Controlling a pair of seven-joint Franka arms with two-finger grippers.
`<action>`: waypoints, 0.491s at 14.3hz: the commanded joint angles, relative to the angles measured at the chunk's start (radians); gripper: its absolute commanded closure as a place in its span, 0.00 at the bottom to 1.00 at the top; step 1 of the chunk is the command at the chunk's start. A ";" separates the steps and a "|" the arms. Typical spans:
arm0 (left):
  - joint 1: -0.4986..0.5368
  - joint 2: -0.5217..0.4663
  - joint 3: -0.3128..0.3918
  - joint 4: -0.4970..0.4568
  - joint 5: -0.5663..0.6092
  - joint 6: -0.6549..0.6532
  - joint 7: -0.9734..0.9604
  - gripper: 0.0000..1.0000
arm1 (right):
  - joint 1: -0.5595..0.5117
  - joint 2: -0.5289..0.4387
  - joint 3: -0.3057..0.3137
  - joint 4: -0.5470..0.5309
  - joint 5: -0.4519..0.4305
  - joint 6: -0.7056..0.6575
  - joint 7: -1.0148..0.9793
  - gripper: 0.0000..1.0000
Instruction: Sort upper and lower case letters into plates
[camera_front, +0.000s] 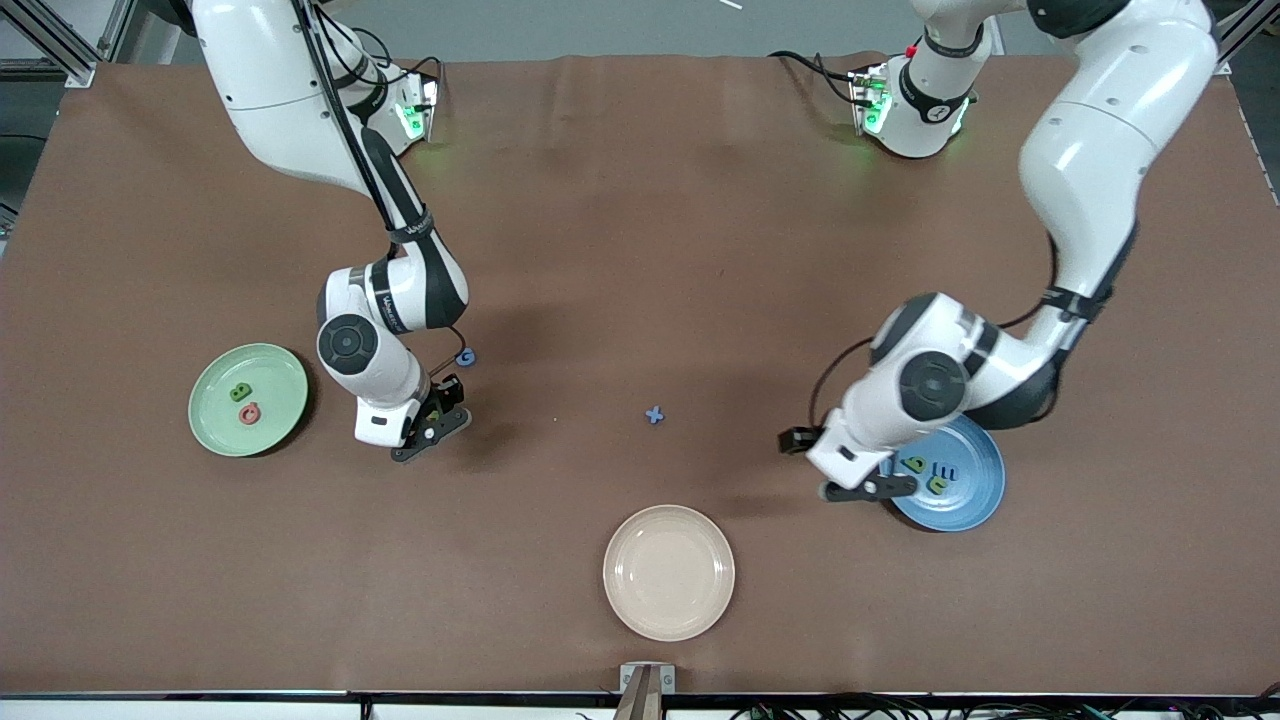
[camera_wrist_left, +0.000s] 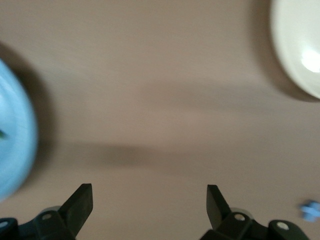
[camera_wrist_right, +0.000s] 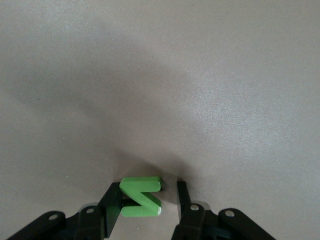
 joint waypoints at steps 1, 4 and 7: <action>-0.123 0.035 0.046 0.089 -0.014 -0.012 -0.123 0.00 | 0.008 0.010 -0.005 -0.003 0.025 0.002 0.001 0.70; -0.248 0.096 0.081 0.182 -0.031 -0.011 -0.271 0.00 | 0.009 -0.001 -0.004 0.000 0.025 -0.029 0.006 0.83; -0.393 0.153 0.159 0.259 -0.051 0.005 -0.431 0.01 | -0.012 -0.081 -0.013 0.049 0.023 -0.214 -0.005 0.85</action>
